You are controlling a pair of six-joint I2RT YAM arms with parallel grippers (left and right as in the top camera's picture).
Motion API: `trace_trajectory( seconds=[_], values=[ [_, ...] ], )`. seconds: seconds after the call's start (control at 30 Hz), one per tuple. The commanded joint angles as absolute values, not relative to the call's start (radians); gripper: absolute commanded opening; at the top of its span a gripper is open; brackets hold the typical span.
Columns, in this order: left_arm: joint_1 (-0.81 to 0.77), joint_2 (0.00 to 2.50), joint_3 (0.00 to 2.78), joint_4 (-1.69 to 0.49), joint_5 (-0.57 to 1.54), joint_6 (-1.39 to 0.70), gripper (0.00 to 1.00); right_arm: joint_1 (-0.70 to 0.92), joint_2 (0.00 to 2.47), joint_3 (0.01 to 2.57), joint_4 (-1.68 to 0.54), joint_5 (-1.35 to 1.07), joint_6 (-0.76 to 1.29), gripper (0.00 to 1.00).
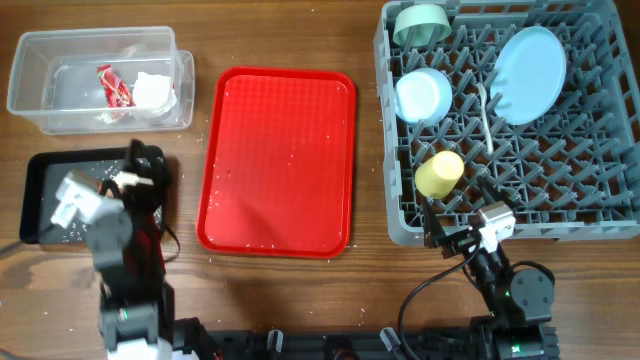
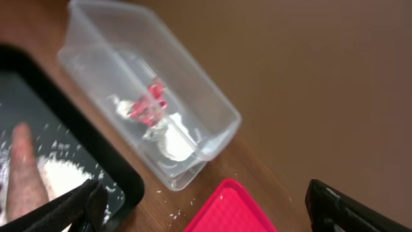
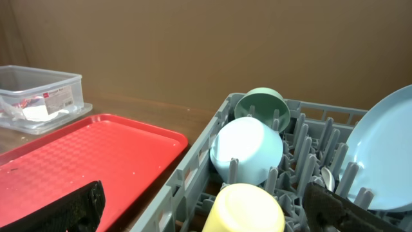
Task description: Sort waste into correct bins and load items into the dishwasher rack
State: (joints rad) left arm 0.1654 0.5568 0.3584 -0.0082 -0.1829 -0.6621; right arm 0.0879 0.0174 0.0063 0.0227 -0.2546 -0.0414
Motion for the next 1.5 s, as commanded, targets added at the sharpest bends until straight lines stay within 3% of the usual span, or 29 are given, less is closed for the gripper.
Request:
trace_trajectory(
  seconds=[0.0, 0.23, 0.73, 1.47],
  values=[
    [0.159, 0.385, 0.25, 0.008, -0.065, -0.408, 1.0, 0.084, 0.007, 0.005, 0.025, -0.27, -0.024, 1.0],
    [0.023, 0.225, 0.134, 0.005, -0.076, -0.184, 1.0, 0.084, 0.007, 0.005, 0.024, -0.27, -0.023, 1.0],
    [-0.008, 0.007, 0.006, -0.064, -0.105, -0.186, 1.0, 0.084, 0.007, 0.005, 0.024, -0.27, -0.023, 1.0],
    [0.007, 0.003, 0.006, -0.062, -0.105, -0.186, 1.0, 0.084, 0.007, 0.005, 0.024, -0.27, -0.023, 1.0]
  ],
)
